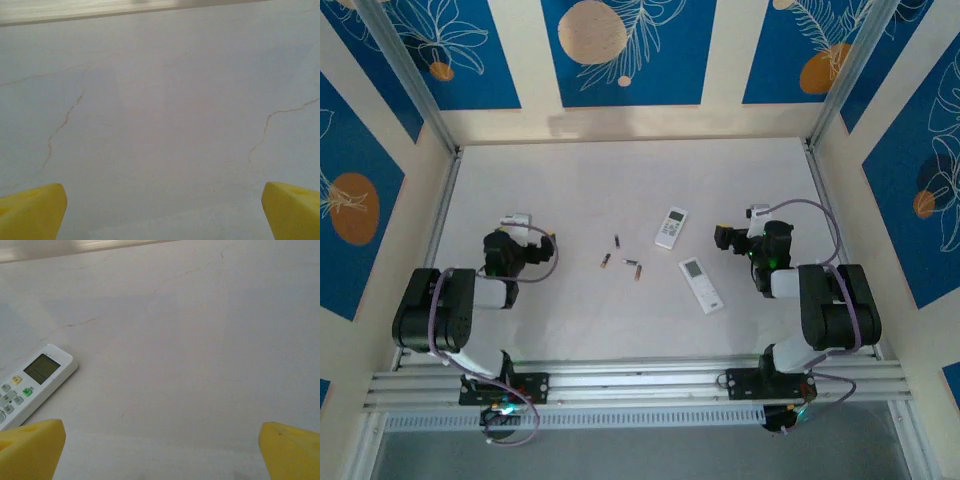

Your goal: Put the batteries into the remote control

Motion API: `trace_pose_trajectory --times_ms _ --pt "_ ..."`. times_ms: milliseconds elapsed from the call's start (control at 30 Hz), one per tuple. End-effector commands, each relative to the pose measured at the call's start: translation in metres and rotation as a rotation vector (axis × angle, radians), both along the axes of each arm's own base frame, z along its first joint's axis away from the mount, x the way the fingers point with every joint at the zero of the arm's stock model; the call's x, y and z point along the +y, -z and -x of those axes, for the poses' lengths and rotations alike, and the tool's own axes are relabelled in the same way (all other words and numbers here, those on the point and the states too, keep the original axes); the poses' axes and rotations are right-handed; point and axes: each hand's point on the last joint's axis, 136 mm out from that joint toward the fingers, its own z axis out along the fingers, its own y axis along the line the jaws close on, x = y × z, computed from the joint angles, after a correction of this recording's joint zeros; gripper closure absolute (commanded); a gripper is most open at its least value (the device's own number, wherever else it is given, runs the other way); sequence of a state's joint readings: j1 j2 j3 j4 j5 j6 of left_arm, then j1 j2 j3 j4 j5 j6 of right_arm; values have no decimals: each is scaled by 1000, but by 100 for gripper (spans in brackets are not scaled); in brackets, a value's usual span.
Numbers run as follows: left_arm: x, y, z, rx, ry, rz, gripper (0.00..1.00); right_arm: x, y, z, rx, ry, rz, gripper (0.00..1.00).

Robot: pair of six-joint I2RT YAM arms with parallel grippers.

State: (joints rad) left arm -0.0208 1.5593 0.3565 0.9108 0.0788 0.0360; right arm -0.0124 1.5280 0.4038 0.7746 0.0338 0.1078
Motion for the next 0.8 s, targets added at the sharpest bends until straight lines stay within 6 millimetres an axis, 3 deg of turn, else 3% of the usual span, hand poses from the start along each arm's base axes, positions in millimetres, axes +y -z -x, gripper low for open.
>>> trace_pose_trajectory --times_ms 0,633,700,767 --pt "-4 -11 -6 -38 27 4 0 2 -14 -7 -46 -10 17 1" --pt "-6 -12 -5 -45 37 4 0 -4 -16 -8 -47 35 31 1" --pt "-5 -19 -1 -83 30 5 0 -14 -28 -7 -55 117 57 1" --pt "2 -41 11 -138 -23 -12 0 -21 -50 3 -4 200 46 1"
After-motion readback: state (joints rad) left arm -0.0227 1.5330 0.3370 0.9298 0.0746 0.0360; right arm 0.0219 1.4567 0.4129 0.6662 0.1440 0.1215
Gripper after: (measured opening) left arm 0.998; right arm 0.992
